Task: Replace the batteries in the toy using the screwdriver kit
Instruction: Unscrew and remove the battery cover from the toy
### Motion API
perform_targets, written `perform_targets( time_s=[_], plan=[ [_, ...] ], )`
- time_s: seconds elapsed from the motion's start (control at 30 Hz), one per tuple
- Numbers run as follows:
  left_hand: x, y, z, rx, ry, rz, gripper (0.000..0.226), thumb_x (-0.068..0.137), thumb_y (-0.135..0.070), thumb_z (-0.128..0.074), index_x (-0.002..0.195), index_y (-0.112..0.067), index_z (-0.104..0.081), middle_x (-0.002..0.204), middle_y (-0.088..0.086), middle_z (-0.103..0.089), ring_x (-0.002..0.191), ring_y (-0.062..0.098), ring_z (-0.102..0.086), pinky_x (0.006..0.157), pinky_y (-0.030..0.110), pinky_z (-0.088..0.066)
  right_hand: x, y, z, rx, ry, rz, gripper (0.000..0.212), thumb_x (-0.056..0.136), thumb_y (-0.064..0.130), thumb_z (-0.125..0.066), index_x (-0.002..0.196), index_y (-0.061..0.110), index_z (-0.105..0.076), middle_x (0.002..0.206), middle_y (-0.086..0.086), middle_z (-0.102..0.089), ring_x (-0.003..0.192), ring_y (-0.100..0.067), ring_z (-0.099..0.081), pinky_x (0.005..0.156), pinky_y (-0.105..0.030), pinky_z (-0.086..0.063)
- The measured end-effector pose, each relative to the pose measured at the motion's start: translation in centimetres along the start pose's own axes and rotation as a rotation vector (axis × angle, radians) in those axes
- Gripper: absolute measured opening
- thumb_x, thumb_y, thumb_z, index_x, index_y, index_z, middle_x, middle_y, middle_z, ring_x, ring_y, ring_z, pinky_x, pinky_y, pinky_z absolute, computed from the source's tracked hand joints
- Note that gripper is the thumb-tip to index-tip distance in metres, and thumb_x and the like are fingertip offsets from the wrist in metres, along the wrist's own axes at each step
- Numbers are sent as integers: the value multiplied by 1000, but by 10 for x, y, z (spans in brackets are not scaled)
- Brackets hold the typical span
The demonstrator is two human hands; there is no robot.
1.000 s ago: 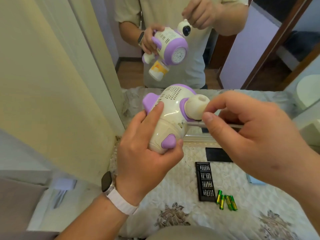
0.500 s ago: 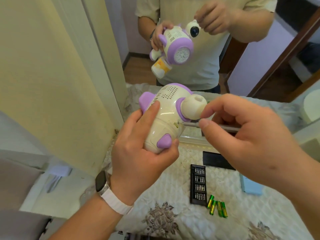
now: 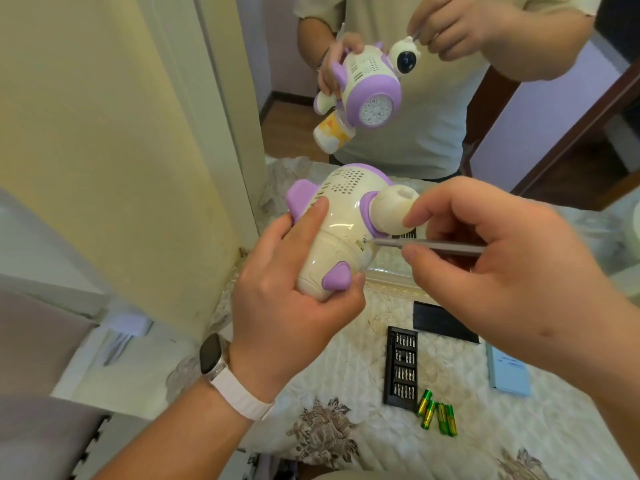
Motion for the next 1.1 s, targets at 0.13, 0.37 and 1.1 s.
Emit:
perform_targets(
  time_s=[0.13,0.37,1.1],
  plan=[
    [8,-5,-1,-10,15,-33,68,71,-40,-69,134,-19,-57,121,7,-63,100,17,-62,80,25,-51,2,1,7,7,-38,-19,5,83,32,-61,87,30,-60,65,6,-61,65,-14,-57,55,-23,-42],
    [19,-8,-1,-22,43,-95,67,71,-38,-70,133,-17,-57,119,7,-64,99,12,-59,82,16,-48,6,8,16,-55,-97,33,11,85,28,-62,95,26,-60,62,3,-59,63,-15,-55,53,-23,-40],
    [41,6,4,-132,141,-164,67,69,-37,-69,132,-14,-60,119,6,-64,101,14,-61,86,14,-46,5,21,5,-113,-147,-78,7,80,35,-65,81,30,-60,65,14,-58,65,-10,-56,57,-22,-43]
  ],
)
Point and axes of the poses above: each hand's wrist, its own x-axis towards the middle knuckle, its own z-axis out of the back of the hand, y = z × x, the point moved 6 cm from there along x, towards the middle knuckle
